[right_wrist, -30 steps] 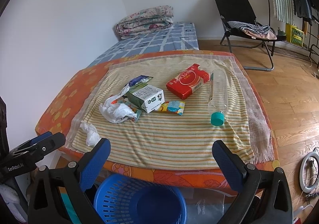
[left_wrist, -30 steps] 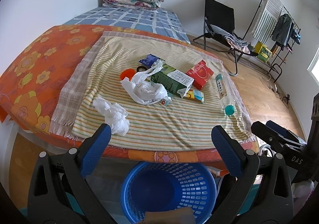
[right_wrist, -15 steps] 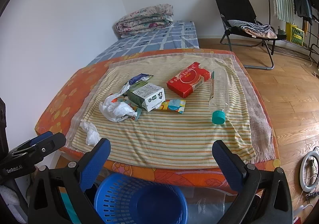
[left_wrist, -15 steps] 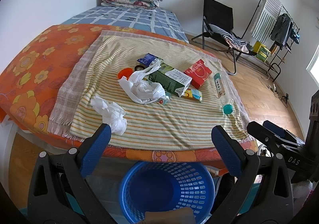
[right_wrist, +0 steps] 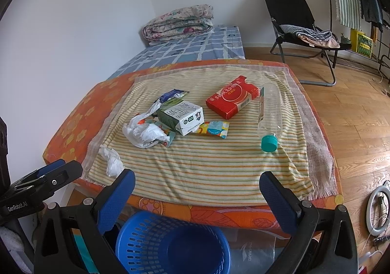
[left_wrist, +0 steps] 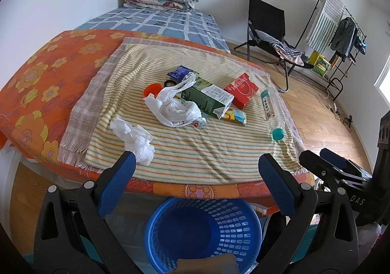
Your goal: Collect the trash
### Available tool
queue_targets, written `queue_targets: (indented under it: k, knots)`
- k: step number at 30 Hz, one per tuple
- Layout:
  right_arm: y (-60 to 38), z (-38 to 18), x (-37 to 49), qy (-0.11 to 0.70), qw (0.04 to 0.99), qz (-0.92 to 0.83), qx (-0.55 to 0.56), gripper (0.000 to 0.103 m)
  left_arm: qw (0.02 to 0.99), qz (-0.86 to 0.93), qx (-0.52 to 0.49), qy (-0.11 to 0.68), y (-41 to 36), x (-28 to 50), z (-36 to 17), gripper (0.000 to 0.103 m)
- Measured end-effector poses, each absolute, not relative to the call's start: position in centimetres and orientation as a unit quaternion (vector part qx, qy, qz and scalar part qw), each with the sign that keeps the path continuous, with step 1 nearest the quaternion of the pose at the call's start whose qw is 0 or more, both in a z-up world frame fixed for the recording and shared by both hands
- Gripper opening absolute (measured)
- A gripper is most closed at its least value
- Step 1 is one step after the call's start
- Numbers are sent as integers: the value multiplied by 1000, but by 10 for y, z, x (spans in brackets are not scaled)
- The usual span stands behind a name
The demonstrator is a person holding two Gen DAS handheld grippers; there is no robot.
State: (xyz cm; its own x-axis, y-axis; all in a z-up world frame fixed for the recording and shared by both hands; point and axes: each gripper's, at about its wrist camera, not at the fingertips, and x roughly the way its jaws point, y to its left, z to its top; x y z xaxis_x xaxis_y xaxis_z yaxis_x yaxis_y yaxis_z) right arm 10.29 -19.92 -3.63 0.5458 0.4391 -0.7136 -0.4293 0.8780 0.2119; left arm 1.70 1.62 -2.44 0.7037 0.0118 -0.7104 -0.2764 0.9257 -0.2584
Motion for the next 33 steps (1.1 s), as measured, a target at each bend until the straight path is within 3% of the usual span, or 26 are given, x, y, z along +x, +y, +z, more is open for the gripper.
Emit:
queue_targets:
  k: [29,33]
  knots:
    - [-191,-43,110,403,886,228,-7,103,898,104,-172,390,38,7,-36,102]
    - [-210,-44,121,405,882,240,32,103,890,113,-175,406,53,5,-43,102]
